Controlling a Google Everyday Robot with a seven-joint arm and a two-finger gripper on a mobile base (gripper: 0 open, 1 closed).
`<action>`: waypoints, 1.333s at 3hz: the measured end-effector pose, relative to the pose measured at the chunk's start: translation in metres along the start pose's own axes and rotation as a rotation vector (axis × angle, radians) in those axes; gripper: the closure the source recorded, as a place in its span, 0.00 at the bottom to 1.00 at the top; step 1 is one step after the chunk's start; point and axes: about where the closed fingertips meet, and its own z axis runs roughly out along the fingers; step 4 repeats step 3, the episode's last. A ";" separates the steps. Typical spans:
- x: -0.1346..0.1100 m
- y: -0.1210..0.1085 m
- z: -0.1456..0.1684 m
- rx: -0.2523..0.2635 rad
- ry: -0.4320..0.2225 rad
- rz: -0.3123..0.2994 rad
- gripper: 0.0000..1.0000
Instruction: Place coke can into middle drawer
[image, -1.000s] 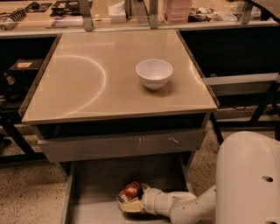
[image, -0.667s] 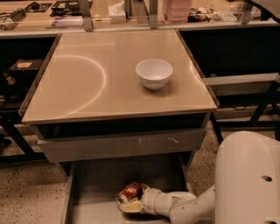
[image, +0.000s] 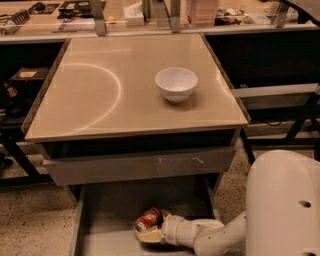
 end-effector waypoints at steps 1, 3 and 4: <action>0.000 0.000 0.000 0.000 0.000 0.000 0.13; 0.000 0.000 0.000 0.000 0.000 0.000 0.00; 0.000 0.000 0.000 0.000 0.000 0.000 0.00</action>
Offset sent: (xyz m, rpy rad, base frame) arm 0.0000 0.0000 0.0000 0.0000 0.0000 0.0000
